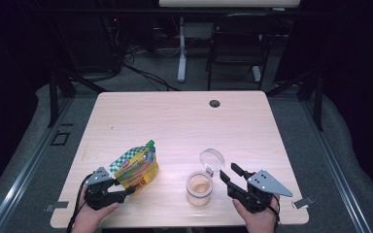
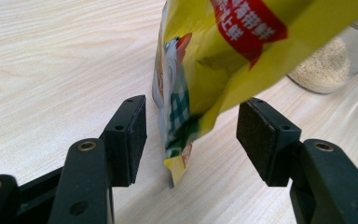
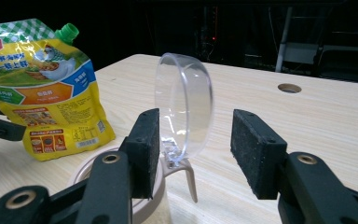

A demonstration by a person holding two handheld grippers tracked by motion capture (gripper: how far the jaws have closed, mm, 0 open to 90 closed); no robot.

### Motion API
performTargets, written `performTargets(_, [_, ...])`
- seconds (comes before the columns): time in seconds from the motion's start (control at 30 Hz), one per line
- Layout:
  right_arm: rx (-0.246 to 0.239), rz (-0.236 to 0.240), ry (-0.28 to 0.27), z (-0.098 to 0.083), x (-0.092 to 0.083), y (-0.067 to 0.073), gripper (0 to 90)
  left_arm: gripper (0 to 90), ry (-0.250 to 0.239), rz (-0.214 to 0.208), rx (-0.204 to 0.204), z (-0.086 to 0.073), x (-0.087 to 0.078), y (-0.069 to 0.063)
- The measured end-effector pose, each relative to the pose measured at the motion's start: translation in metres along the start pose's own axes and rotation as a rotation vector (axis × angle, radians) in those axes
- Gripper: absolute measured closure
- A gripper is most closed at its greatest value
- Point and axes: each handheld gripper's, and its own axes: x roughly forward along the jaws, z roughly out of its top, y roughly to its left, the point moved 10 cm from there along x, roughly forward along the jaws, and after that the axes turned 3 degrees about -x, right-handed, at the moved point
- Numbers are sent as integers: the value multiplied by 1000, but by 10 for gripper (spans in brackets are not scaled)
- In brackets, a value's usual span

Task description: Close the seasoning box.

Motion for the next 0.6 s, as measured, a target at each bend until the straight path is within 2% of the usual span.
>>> performTargets(0.13, [13, -15, 5, 0, -2, -7, 512, 429, -2, 0, 4, -2, -3, -1])
performTargets(0.4, [42, -5, 6, -1, -3, -13, 483, 429, -3, -1, 5, -3, -5, -4])
performTargets(0.6, [55, -27, 14, -4, -2, -20, 483, 430, -9, -9, 5, -5, -9, -7])
